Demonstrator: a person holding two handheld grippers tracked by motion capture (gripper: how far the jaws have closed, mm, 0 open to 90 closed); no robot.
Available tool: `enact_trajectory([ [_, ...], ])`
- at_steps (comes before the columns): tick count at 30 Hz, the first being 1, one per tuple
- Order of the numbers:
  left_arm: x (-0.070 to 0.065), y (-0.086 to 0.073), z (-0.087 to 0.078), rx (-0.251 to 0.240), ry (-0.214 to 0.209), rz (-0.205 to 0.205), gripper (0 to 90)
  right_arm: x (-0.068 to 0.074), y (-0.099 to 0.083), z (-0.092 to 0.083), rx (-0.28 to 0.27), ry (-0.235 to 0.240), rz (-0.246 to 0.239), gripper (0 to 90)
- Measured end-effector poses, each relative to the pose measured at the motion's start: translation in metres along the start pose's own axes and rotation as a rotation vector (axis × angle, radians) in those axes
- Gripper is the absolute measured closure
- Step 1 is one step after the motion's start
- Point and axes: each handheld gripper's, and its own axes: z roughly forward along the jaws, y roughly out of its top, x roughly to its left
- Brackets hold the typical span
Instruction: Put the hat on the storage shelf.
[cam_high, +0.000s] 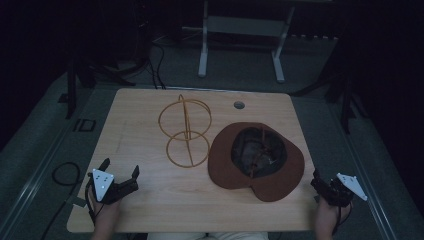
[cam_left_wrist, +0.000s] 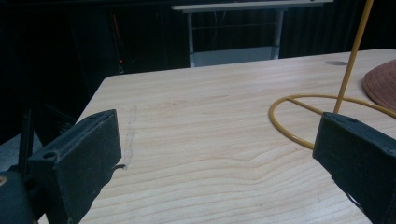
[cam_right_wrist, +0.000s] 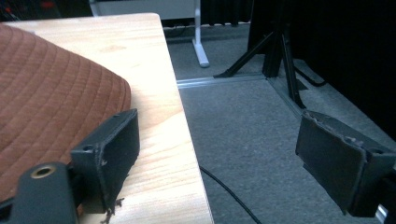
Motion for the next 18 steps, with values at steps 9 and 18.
enact_trajectory([
  [9,-0.002,0.000,0.001,0.000,-0.010,-0.011,1.8,0.005,0.001,0.002,0.027,-0.001,-0.050,13.5],
  [18,-0.008,0.003,0.000,-0.017,-0.036,-0.005,1.8,0.006,0.020,-0.002,0.089,0.068,-0.043,14.2],
])
